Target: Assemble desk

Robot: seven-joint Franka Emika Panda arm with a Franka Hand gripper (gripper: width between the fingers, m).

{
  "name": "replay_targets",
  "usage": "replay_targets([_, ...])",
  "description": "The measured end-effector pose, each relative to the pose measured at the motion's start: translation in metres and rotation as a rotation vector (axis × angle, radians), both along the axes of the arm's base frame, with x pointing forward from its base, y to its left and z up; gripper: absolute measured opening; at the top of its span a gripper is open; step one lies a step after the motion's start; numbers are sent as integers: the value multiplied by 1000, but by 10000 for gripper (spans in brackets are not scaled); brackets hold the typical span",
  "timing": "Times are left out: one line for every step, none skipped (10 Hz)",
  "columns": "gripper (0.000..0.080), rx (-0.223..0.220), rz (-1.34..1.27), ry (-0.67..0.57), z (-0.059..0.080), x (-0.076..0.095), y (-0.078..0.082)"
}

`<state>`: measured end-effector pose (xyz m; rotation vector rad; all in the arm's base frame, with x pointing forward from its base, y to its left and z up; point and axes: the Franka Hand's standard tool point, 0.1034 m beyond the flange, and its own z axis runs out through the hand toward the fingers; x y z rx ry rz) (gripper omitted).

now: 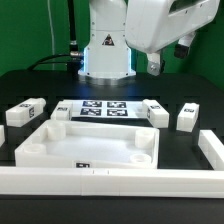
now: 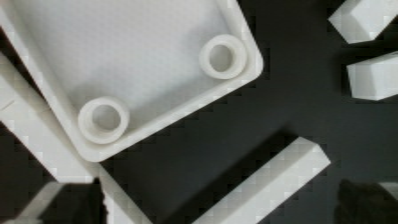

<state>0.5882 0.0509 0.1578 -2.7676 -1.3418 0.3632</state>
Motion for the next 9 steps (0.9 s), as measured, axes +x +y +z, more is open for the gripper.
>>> replay_targets([649, 0, 0, 0, 0, 0, 0])
replay_targets([649, 0, 0, 0, 0, 0, 0])
replay_targets([649, 0, 0, 0, 0, 0, 0])
replay_targets([649, 0, 0, 1, 0, 0, 0])
replay_targets([649, 0, 0, 1, 0, 0, 0])
replay_targets([649, 0, 0, 1, 0, 0, 0])
replay_targets([649, 0, 0, 1, 0, 0, 0])
replay_targets([649, 0, 0, 1, 0, 0, 0])
replay_targets([649, 13, 42, -10, -2, 0, -4])
